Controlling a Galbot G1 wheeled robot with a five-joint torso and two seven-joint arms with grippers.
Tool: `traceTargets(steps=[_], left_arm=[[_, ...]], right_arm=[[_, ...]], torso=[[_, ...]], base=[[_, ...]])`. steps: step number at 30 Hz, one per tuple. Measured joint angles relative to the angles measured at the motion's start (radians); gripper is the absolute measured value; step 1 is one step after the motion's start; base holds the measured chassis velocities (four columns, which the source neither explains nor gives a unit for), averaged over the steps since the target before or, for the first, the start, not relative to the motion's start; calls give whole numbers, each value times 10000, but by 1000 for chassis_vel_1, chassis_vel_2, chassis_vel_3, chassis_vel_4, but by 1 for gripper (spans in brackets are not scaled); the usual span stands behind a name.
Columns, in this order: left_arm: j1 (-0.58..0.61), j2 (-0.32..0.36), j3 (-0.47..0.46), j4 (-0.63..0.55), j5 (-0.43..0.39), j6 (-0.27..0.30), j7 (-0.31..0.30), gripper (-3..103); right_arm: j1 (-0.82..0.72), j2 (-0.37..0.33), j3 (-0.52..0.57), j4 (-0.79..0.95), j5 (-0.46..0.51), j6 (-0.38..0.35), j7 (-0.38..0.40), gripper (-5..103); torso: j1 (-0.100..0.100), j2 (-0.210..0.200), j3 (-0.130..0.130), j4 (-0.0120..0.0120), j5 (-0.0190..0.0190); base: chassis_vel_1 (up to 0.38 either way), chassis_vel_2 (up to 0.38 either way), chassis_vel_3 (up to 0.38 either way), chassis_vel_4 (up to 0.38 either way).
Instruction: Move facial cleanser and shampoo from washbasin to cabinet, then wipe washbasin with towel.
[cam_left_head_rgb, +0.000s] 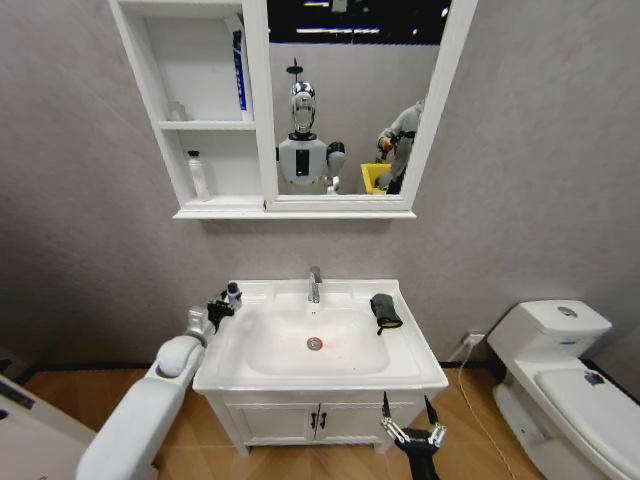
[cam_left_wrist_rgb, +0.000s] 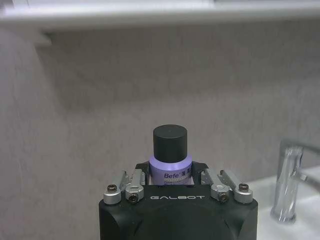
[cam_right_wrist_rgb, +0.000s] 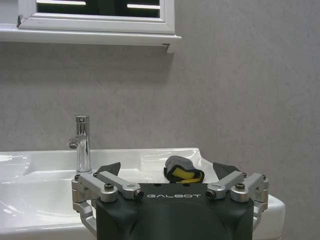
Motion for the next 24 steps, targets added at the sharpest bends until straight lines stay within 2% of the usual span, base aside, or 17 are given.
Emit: traceTargets(steps=[1, 2, 3, 4, 5, 6, 7, 9, 11, 12, 13, 14, 15, 17, 21, 22, 24], left_arm=[[-79, 563, -59, -597, -642, 368, -244, 43], [-79, 563, -59, -597, -642, 368, -244, 43], [-372, 1539, -114, -1370, -1749, 1034, -602, 43], [-372, 1539, -114, -1370, -1749, 1034, -602, 43], [-927, 2452, -87, -1910, -2941, 1979, -1155, 43], [-1548, 3021, 30, -2176, -3950, 2719, -1585, 43], [-1548, 3021, 30, -2176, -3950, 2719, -1585, 43], [-3138, 3909, 537, -2335, -6106, 3678, -2133, 43], [-4861, 4281, 1362, -2016, -7011, 4088, -2100, 43], [-5911, 4319, 2060, -1673, -7311, 4203, -2019, 43], [-5911, 4319, 2060, -1673, -7311, 4203, -2019, 43], [-6739, 4237, 2585, -1318, -7490, 4262, -2031, 43], [-6739, 4237, 2585, -1318, -7490, 4262, -2031, 43], [-8836, 3689, 3795, -230, -7811, 4340, -2181, 43], [-9825, 3156, 4465, 625, -7848, 4345, -2300, 43], [-10432, 2721, 5008, 1336, -7738, 4345, -2318, 43], [-10655, 2553, 5220, 1617, -7684, 4345, -2318, 43]], right_arm=[[8, -11, -6, -12, 0, 11, 1, 100], [8, -11, -6, -12, 0, 11, 1, 100], [52, -45, -17, -25, 2, 27, 2, 100], [52, -45, -17, -25, 2, 27, 2, 100], [105, -81, -19, -54, 7, 35, 2, 100], [142, -106, -27, -85, 10, 38, 1, 100], [142, -106, -27, -85, 10, 38, 1, 100], [196, -122, -75, -145, -23, 58, -9, 100], [221, -95, -101, -178, -35, 101, -23, 100], [229, -62, -117, -209, -35, 145, -29, 100], [229, -62, -117, -209, -35, 145, -29, 100], [229, -39, -121, -236, -33, 184, -30, 100], [229, -39, -121, -236, -33, 184, -30, 100], [195, -17, -121, -290, -26, 315, -23, 100], [96, -27, -97, -292, -48, 433, 82, 100], [-20, -70, -57, -291, -50, 547, 198, 100], [-54, -92, -31, -300, -50, 609, 241, 100]], torso=[[-1, 0, 0, 0, 0], [-1, 0, 0, 0, 0], [-3, 1, -1, 3, 2], [-3, 1, -1, 3, 2], [-3, 1, -1, 5, 2], [-3, 1, -1, 5, 3], [-3, 1, -1, 5, 3], [-2, 1, -1, 1, 3], [-2, 2, -1, 2, 7], [-3, 2, 0, 1, 6], [-3, 2, 0, 1, 6], [-2, 2, 0, 1, 2], [-2, 2, 0, 1, 2], [-1, 1, 1, 0, 7], [0, 1, 1, -1, 5], [1, 0, 2, -1, 2], [1, -1, 1, -2, 3]], base=[[0, 0, 0, 0], [0, 0, 0, 0], [0, 0, 0, 0], [0, 0, 0, 0], [0, 0, 0, 0], [0, 0, 0, 0], [0, 0, 0, 0], [0, 0, 0, 0], [0, 0, 0, 0], [0, 0, 0, 0], [0, 0, 0, 0], [0, 0, 0, 0], [0, 0, 0, 0], [0, 0, 0, 0], [0, 0, 0, 0], [0, 0, 0, 0], [0, 0, 0, 0]])
